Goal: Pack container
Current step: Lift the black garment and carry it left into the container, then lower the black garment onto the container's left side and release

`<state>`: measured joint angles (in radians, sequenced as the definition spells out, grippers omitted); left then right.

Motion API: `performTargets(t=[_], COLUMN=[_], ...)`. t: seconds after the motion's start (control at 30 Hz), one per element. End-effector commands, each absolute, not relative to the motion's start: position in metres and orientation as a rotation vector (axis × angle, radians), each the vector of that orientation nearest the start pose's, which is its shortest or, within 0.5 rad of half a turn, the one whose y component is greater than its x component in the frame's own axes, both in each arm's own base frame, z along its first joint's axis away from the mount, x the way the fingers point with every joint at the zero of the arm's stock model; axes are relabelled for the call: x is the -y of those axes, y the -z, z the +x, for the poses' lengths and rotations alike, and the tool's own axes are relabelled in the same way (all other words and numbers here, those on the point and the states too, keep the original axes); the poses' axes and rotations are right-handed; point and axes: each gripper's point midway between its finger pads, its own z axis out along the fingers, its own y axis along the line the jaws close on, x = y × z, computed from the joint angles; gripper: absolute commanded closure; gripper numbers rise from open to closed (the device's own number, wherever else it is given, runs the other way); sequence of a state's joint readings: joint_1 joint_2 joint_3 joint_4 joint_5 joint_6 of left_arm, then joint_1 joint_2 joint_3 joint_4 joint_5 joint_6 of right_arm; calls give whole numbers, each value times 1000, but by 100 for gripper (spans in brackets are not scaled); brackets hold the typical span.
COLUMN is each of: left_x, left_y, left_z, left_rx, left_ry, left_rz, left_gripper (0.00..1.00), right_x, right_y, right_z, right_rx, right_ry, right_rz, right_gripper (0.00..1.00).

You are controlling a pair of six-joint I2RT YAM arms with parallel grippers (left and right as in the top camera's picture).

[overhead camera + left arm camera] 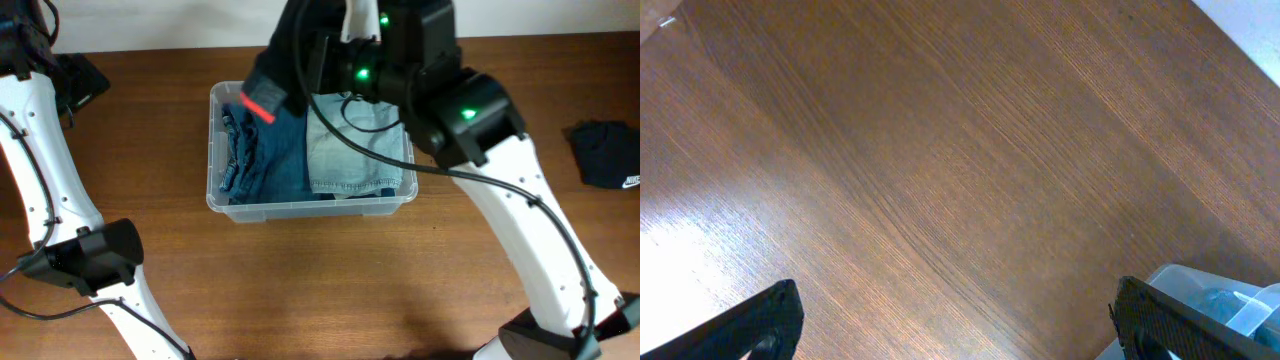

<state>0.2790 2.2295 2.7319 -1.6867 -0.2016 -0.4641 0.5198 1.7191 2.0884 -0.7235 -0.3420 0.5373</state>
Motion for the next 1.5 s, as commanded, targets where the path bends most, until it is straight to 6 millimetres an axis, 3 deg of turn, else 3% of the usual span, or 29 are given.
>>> performTargets(t=[0.0, 0.2, 0.37, 0.5, 0.73, 0.87, 1.1, 1.3, 1.47], left_x=[-159, -159, -159, -159, -159, -159, -159, -159, -159], left_y=[-274, -274, -274, -274, -274, -274, -274, -274, -273], left_z=[429, 429, 429, 429, 429, 429, 429, 429, 429], left_rx=[-2512, -2512, -2512, -2512, -2512, -2512, -2512, -2512, -2513], left_ry=[-227, -227, -227, -227, -227, -227, -227, -227, -227], left_rz=[-1045, -1045, -1045, -1045, -1045, -1045, -1045, -1045, -1045], left_gripper=[1, 1, 1, 1, 1, 1, 1, 1, 1], right_x=[-270, -246, -232, -254, -314, -343, -396, -414, -405], right_y=[-431, -373, -339, -329, -337, -327, -302, -271, -259], right_z=[409, 421, 426, 419, 405, 397, 383, 378, 388], right_rx=[-2029, -2205, -2297, -2325, -2240, -2244, -2273, -2283, -2312], right_ry=[-795, -524, -360, -411, -507, -547, -873, -1005, -987], right_rz=[-191, -180, -187, -254, -371, -406, -592, -770, -763], right_gripper=[96, 96, 96, 96, 96, 96, 96, 96, 96])
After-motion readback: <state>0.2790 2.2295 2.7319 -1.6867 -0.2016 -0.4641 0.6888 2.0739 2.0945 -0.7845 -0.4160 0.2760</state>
